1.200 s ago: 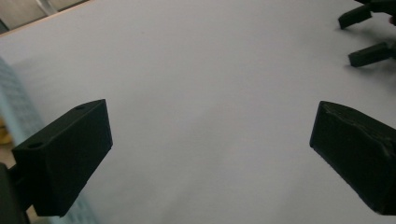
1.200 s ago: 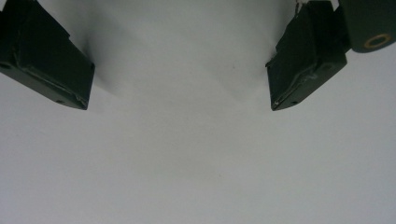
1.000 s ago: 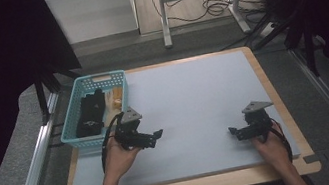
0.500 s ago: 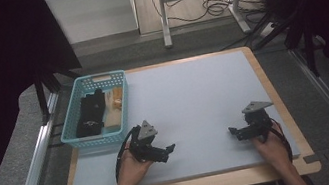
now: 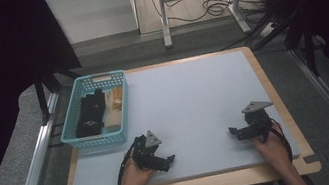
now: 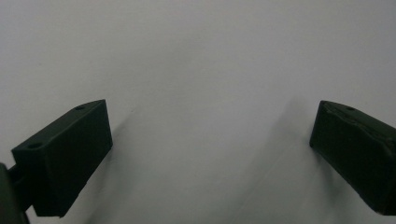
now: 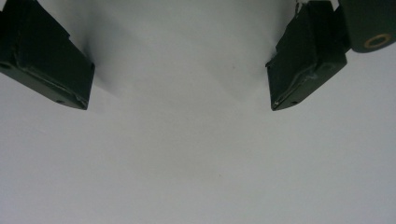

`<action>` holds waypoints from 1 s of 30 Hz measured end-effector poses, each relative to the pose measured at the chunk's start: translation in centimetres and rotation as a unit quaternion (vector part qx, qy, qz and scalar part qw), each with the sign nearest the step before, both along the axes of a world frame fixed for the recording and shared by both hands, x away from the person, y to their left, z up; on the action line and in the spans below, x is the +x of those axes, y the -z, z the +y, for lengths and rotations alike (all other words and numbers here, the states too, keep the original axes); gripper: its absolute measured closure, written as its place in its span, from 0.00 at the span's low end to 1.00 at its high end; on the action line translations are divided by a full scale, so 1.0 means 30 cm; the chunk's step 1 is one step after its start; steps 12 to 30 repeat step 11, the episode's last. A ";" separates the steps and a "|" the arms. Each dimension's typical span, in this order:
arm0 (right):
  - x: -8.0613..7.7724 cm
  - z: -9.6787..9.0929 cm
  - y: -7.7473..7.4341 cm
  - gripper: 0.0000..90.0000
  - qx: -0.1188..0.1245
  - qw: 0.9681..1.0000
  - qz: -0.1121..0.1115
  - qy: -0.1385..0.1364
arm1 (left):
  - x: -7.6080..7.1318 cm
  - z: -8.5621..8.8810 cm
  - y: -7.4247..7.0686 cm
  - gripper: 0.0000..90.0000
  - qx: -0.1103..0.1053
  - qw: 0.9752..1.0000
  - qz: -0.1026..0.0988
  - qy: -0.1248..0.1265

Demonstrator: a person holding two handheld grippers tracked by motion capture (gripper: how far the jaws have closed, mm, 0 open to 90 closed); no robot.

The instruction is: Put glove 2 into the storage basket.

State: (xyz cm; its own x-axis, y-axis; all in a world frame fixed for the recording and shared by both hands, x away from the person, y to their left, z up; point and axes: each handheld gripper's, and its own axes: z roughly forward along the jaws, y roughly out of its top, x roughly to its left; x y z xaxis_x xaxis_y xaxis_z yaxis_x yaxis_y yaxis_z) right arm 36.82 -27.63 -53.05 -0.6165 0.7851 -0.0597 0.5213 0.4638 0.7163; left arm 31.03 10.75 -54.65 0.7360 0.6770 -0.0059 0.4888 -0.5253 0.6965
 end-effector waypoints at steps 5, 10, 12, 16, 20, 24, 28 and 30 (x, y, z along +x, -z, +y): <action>0.000 0.000 0.000 0.08 0.000 1.000 0.000 0.000 | 0.000 0.003 0.001 0.00 -0.001 1.000 0.003 -0.004; -0.001 -0.001 0.001 0.08 -0.001 1.000 0.000 0.000 | 0.006 0.005 0.003 0.00 -0.007 1.000 0.013 -0.004; -0.001 -0.001 0.001 0.08 -0.001 1.000 0.000 0.000 | 0.007 0.006 0.004 0.00 -0.009 1.000 0.014 -0.005; -0.001 -0.001 0.001 0.08 -0.001 1.000 0.000 0.000 | 0.007 0.006 0.004 0.00 -0.009 1.000 0.014 -0.005; -0.001 -0.001 0.001 0.08 -0.001 1.000 0.000 0.000 | 0.007 0.006 0.004 0.00 -0.009 1.000 0.014 -0.005; -0.001 -0.001 0.001 0.08 -0.001 1.000 0.000 0.000 | 0.007 0.006 0.004 0.00 -0.009 1.000 0.014 -0.005; -0.001 -0.001 0.001 0.08 -0.001 1.000 0.000 0.000 | 0.007 0.006 0.004 0.00 -0.009 1.000 0.014 -0.005; -0.001 -0.001 0.001 0.08 -0.001 1.000 0.000 0.000 | 0.007 0.006 0.004 0.00 -0.009 1.000 0.014 -0.005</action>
